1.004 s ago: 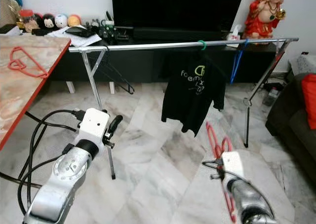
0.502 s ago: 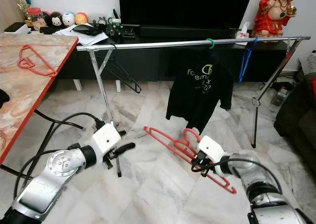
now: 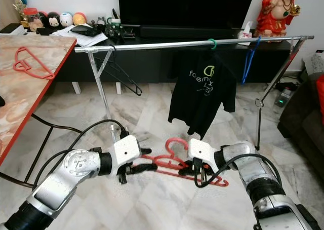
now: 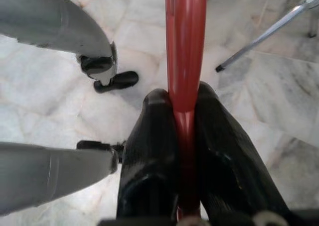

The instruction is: Hang hanger

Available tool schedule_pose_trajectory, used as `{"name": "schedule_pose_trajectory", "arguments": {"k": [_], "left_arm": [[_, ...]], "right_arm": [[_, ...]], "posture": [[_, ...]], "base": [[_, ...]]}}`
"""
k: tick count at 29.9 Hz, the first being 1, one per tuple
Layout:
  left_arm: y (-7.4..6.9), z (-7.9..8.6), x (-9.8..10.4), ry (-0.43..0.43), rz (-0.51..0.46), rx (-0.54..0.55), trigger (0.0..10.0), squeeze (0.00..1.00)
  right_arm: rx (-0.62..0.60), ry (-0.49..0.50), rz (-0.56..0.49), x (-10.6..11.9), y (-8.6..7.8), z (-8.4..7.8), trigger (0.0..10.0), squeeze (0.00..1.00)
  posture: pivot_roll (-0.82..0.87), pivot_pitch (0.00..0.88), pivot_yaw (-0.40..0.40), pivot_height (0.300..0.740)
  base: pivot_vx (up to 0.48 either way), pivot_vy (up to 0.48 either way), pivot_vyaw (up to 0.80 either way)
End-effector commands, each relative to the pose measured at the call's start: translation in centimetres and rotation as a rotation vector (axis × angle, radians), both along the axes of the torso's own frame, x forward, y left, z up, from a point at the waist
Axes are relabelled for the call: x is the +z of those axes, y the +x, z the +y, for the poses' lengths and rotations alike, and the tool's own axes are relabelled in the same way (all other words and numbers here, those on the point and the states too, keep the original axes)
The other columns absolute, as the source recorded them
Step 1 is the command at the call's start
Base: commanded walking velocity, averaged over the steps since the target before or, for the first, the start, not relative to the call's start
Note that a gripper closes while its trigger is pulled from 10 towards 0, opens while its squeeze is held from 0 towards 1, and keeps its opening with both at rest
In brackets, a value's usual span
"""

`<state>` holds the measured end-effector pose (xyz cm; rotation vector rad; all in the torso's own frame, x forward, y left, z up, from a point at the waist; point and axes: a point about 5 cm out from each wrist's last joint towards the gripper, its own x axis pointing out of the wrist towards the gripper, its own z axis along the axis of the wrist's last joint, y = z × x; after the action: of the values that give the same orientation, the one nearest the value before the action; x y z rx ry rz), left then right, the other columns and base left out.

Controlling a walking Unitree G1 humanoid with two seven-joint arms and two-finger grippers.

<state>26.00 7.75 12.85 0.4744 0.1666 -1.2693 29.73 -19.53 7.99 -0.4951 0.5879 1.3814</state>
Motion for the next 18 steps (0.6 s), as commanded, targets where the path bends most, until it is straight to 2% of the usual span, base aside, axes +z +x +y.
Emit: {"name": "schedule_pose_trajectory", "arguments": {"k": [1, 5, 14, 18], "left_arm": [[0.0, -0.4, 0.5, 0.01, 0.007, -0.067, 10.0, 0.0], [0.0, -0.3, 0.4, 0.058, 0.018, -0.128, 10.0, 0.0], [0.4, -0.2, -0.1, 0.108, 0.022, -0.14, 10.0, 0.0], [0.8, -0.6, -0.1, 0.095, 0.018, -0.128, 10.0, 0.0]], "right_arm": [[0.034, -0.003, -0.018, 0.9, 0.1, 0.0, 10.0, 0.0], [0.049, -0.006, -0.026, 1.3, 0.0, 0.3, 10.0, 0.0], [0.077, 0.004, -0.039, 2.1, -0.3, 0.9, 10.0, 0.0], [0.095, 0.016, -0.042, 2.5, -0.4, 1.3, 10.0, 0.0]], "posture": [[0.04, 0.0, -0.114, 0.74], [0.04, 0.0, -0.117, 0.74], [0.03, 0.0, -0.114, 0.74], [0.03, 0.0, -0.116, 0.74]], "base": [[0.0, 0.0, 0.0], [0.0, 0.0, 0.0], [0.0, 0.0, 0.0], [0.0, 0.0, 0.0]]}}
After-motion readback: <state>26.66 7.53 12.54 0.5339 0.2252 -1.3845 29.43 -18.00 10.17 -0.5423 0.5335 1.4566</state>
